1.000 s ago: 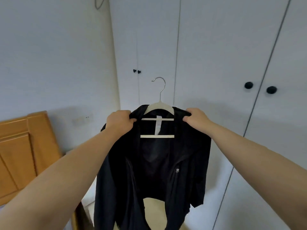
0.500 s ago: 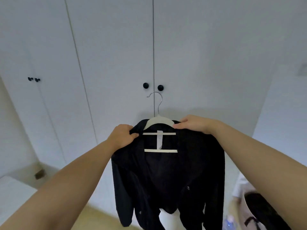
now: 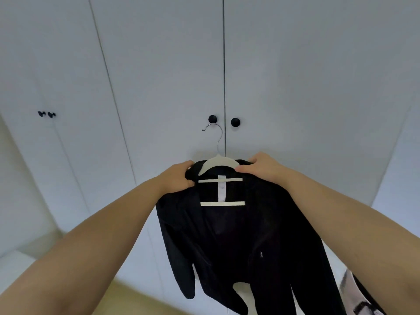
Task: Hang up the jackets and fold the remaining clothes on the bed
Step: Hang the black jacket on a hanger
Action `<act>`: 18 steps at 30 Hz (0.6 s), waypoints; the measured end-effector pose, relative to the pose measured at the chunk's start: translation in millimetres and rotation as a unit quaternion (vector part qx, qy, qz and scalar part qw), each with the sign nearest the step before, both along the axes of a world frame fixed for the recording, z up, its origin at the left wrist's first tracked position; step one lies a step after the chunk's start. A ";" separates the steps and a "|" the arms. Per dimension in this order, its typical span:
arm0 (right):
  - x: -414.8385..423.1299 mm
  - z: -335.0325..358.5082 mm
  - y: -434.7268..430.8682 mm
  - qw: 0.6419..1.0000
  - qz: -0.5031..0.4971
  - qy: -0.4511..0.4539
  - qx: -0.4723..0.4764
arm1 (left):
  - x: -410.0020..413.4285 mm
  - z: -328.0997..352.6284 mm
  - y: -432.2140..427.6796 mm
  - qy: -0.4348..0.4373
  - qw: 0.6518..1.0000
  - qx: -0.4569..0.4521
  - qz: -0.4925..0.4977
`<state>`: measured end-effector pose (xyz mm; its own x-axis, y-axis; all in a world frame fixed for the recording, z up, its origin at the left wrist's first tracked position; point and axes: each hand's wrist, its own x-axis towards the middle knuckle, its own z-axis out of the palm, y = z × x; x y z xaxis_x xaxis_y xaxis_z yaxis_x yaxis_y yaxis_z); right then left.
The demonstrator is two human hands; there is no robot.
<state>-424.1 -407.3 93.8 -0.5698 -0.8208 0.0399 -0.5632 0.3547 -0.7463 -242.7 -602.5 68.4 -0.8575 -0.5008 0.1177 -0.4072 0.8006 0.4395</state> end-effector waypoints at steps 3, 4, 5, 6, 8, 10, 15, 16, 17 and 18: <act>3.7 -1.1 -19.0 1.000 -0.012 0.004 -0.010 | -2.2 8.3 -7.6 0.021 0.997 0.065 -0.024; 4.4 -1.4 -25.0 1.000 -0.015 0.002 -0.014 | -3.9 10.5 -11.5 0.033 0.994 0.101 -0.027; 4.9 -2.0 -31.8 1.000 -0.015 0.001 -0.020 | -5.8 12.4 -15.9 0.041 0.991 0.124 -0.032; 5.5 -2.1 -39.5 1.000 -0.014 0.005 -0.027 | -8.0 12.9 -21.8 0.043 0.991 0.122 -0.039; 6.3 -2.2 -57.3 0.998 -0.016 0.042 -0.036 | -13.7 11.1 -37.6 0.054 0.994 0.082 -0.039; 5.7 -1.6 -72.5 0.984 -0.046 0.166 -0.045 | -18.1 9.0 -52.0 0.098 0.993 0.059 -0.023; -17.8 9.7 -102.0 0.793 -0.151 0.543 -0.230 | -31.7 9.5 -90.9 0.154 0.988 0.022 -0.006; -23.8 11.9 -107.7 0.774 -0.166 0.562 -0.241 | -34.9 9.3 -97.5 0.150 0.989 0.016 -0.011; -26.7 14.9 -112.2 0.768 -0.183 0.567 -0.236 | -38.0 9.6 -103.4 0.145 0.989 0.015 -0.018; -28.7 17.2 -117.0 0.766 -0.202 0.565 -0.230 | -41.1 9.9 -109.3 0.140 0.990 0.017 -0.025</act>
